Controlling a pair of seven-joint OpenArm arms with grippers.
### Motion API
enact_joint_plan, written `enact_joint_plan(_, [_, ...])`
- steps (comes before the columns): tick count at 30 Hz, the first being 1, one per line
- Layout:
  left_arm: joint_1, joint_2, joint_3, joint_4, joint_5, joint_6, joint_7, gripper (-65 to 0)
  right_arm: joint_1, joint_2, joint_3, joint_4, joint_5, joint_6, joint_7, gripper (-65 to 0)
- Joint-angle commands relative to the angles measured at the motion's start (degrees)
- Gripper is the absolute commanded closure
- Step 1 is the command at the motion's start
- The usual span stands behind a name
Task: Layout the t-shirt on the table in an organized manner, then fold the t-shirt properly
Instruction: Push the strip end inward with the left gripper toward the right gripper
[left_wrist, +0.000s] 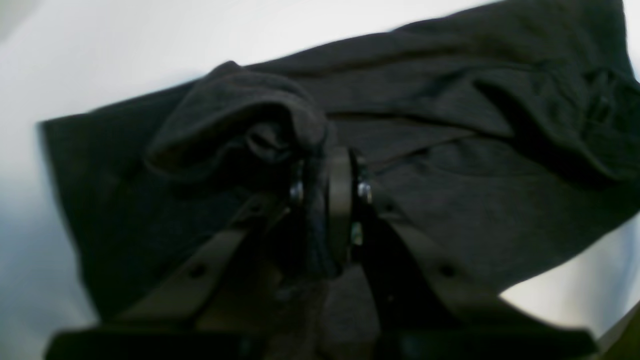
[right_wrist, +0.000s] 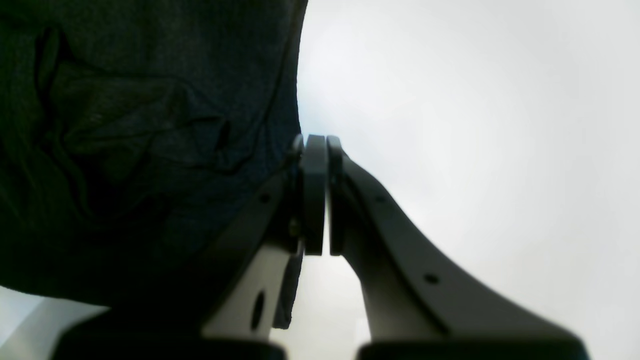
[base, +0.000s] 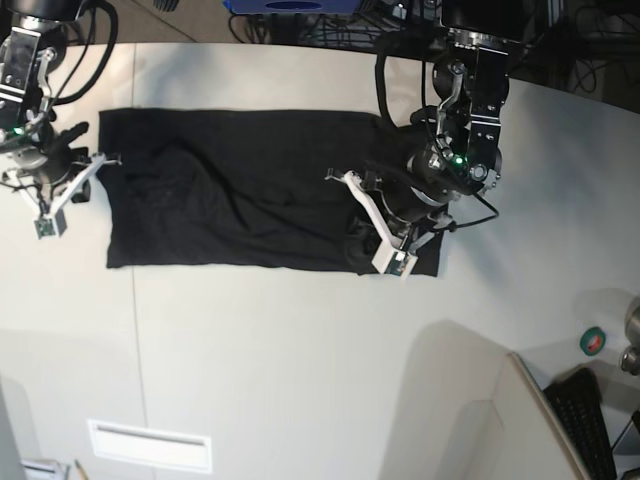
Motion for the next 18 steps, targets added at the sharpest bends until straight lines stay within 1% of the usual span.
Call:
enact_joint_plan(1, [-0.64,0.13,0.69,1.19,-0.98,0.23,-1.28,0.0,0.49,0.73,0.28,1.06,0.53,-0.04,1.01,0.0])
enact_joint_plan(6, [-0.64,0.22,3.41,0.83,-0.98,0.49,-1.28,0.0,0.41,0.73,0.28,1.06,0.53,-0.04,1.01,0.0])
enact_joint_plan(8, [-0.72,0.22,4.29,0.92,-0.98,1.99,-1.28,0.0,0.41,0.73,0.28,1.06,0.53,-0.04,1.01,0.0])
enact_joint_plan(10, [-0.72,0.22,5.26,1.01,-0.98,2.69,-1.28,0.0,0.41,0.73,0.28,1.06,0.53,-0.04,1.01,0.0])
enact_joint_plan(18, [-0.72,0.22,7.10,-1.36,-0.98,2.87,-1.19,0.0,0.41,0.73,0.28,1.06,0.53,-0.04,1.01,0.0])
